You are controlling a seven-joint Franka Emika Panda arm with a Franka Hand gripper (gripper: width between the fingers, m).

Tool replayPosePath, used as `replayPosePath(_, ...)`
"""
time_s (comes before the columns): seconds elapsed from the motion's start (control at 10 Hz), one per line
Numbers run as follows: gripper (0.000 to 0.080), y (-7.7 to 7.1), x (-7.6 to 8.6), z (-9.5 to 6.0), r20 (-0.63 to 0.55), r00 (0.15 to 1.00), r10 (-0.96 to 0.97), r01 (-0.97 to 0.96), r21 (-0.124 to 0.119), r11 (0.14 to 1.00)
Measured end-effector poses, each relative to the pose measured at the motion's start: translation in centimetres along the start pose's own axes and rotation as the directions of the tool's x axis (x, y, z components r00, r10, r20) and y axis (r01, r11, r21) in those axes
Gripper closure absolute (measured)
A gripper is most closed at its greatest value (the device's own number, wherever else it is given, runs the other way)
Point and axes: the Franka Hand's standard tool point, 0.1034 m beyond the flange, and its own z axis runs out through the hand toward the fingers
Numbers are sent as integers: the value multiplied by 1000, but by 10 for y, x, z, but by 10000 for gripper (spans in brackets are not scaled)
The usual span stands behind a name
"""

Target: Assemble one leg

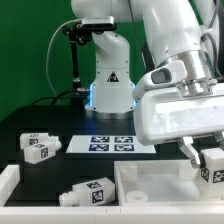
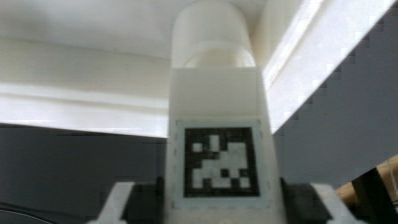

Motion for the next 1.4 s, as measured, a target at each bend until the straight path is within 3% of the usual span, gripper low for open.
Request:
replayPosePath(0.3,514,0,-1,0,0,1000,-5,5,-3,1000)
replayPosePath(0.4,411,-1,-2,1,11,1000,-4,4,2,1000)
replayPosePath(0.5,411,-1,-3,1,16,1000,-4,4,4,1000)
replayPosePath(0.6,272,-1,-3,1,16,1000,-4,4,4,1000)
replayPosePath(0.7,188,-1,-3,1,16,1000,-4,4,4,1000)
replayPosePath(1.2,151,-1,-4,1,18,1000,-4,4,5,1000)
replayPosePath(1.4,151,4,3,-4,76,997,4,-6,22,1000)
